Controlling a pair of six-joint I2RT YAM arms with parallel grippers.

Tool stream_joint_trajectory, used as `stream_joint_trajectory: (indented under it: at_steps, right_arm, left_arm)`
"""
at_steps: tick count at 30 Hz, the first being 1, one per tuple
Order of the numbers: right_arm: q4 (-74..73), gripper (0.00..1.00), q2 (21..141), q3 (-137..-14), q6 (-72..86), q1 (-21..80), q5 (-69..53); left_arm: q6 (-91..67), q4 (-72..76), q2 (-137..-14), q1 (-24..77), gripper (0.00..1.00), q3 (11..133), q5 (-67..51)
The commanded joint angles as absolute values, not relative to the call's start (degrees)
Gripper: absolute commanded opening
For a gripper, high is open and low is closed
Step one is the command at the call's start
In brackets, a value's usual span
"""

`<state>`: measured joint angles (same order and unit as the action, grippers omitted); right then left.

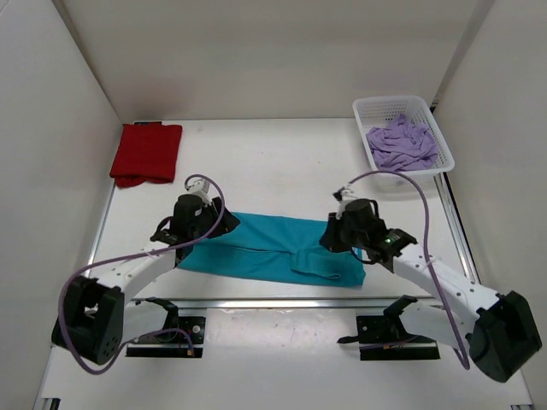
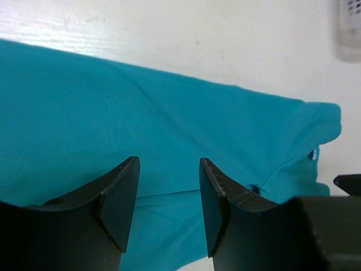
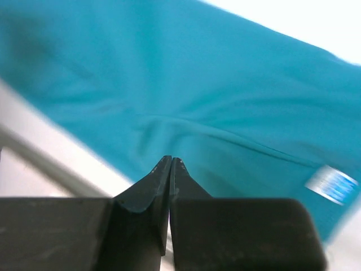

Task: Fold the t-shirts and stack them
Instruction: Fold the other side of the tshirt into a rectangle, then rotate the tshirt 90 degrees

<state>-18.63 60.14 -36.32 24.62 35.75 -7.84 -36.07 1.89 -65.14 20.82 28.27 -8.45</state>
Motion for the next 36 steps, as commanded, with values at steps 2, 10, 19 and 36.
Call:
stream_joint_trajectory:
  at_steps: [2, 10, 19, 36]
  right_arm:
    - [-18.2, 0.0, 56.0, -26.9, 28.5, 29.9, -7.6]
    - [-19.9, 0.0, 49.1, -15.2, 35.7, 31.8, -6.3]
    - [-21.4, 0.18, 43.4, -20.0, 35.3, 30.5, -6.0]
    - [0.2, 0.0, 106.0, -55.6, 27.0, 21.9, -8.3]
  left_arm:
    - [-37.5, 6.9, -70.7, 20.7, 0.57, 29.6, -10.6]
    - [-41.7, 12.6, -76.8, 13.5, 0.58, 27.5, -16.3]
    - [-44.6, 15.6, -79.9, 6.2, 0.59, 23.7, -20.2]
    - [-35.0, 0.2, -62.7, 16.8, 0.6, 30.2, -13.5]
